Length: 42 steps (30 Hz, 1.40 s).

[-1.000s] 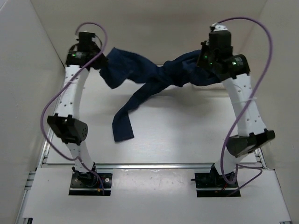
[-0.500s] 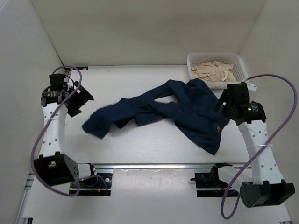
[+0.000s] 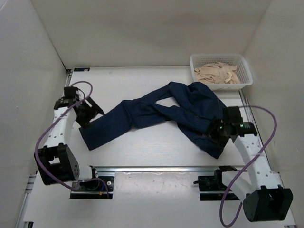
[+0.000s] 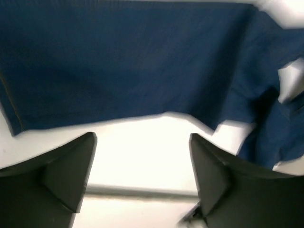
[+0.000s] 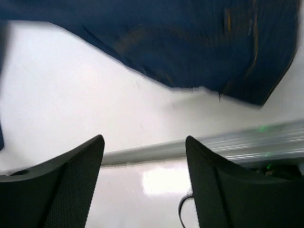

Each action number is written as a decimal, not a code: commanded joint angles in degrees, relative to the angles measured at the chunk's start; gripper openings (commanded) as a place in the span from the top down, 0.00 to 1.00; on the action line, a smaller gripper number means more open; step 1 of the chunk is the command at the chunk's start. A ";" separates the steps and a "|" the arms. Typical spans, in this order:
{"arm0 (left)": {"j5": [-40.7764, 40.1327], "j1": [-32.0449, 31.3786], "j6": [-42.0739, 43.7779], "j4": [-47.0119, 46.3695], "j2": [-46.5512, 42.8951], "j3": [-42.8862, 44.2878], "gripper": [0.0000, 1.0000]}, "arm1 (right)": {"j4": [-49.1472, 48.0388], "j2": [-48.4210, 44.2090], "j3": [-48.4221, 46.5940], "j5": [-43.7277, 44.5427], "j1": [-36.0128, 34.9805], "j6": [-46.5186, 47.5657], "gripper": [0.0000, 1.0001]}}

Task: Fold and stack the trousers
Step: Flatten the trousers out

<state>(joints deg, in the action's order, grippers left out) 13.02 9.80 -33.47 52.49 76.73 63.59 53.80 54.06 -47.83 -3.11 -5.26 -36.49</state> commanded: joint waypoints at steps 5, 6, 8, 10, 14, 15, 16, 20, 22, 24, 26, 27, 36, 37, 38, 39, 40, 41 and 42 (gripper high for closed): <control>1.78 -13.38 -8.52 -4.94 1.14 -10.92 0.00 | -1.05 -10.99 15.97 -14.09 0.07 -15.93 0.15; 0.71 -13.41 -9.15 -4.94 1.66 -11.82 0.00 | -2.28 -11.00 17.06 -14.11 0.07 -17.11 0.15; -3.58 -13.41 -12.29 -4.94 2.37 -14.01 0.00 | -7.03 -11.00 19.69 -14.11 0.07 -20.09 0.13; -4.49 -13.41 -14.33 -5.64 4.56 -14.55 0.00 | -9.14 -9.33 20.24 -12.36 0.07 -20.99 0.13; -5.71 -14.55 -16.36 -6.70 10.71 -14.47 0.00 | -13.88 -4.15 20.85 -10.53 1.39 -21.61 0.13; -6.33 -14.55 -17.75 -7.22 13.68 -13.77 0.00 | -14.68 -2.75 20.85 -9.29 1.39 -21.61 0.13; -6.34 -14.55 -17.77 -7.23 15.28 -13.24 0.00 | -15.39 -2.74 20.85 -7.89 1.39 -21.61 0.13; -6.86 -15.08 -17.77 -7.23 21.70 -11.03 0.03 | -19.86 -2.13 20.85 -1.03 4.28 -22.13 0.15; -6.86 -15.08 -17.77 -7.23 22.68 -9.11 0.12 | -21.80 -0.37 20.85 0.03 4.90 -21.34 0.16; -7.74 -15.08 -18.38 -7.23 23.20 -8.05 0.23 | -24.52 4.26 20.85 1.61 4.91 -20.82 0.17; -9.05 -15.08 -17.77 -7.23 23.20 -6.03 0.45 | -25.06 9.97 19.19 2.76 4.91 -20.29 0.23; -9.06 -15.08 -17.77 -7.23 23.72 -5.33 0.55 | -26.71 11.57 19.18 2.76 4.91 -20.29 0.27; -12.30 -13.41 -16.62 -5.83 25.32 0.30 0.90 | -27.44 17.13 12.08 6.01 4.91 -16.42 1.00; -13.10 -13.41 -16.62 -5.30 24.53 1.09 0.90 | -26.22 17.13 11.37 6.01 4.91 -15.55 1.00; -13.89 -12.71 -16.10 -4.77 23.74 1.09 0.90 | -26.20 16.08 10.75 6.80 4.91 -15.02 1.00; -15.29 -11.49 -16.10 -4.24 22.16 2.49 0.90 | -25.42 15.55 9.61 7.33 4.91 -14.32 1.00; -16.00 -10.86 -15.31 -2.93 21.37 3.20 0.90 | -25.41 14.94 8.99 8.29 4.91 -14.31 1.00; -16.70 -10.07 -15.31 -2.05 20.57 3.99 0.90 | -24.54 13.89 8.38 8.82 4.91 -13.35 1.00; -17.49 -8.33 -14.61 -1.08 19.96 6.34 0.90 | -24.53 13.88 6.80 8.83 4.91 -12.56 1.00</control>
<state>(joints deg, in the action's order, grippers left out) 0.78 -1.78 -49.65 50.04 101.95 64.86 29.10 70.15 -36.40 2.39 -0.45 -52.07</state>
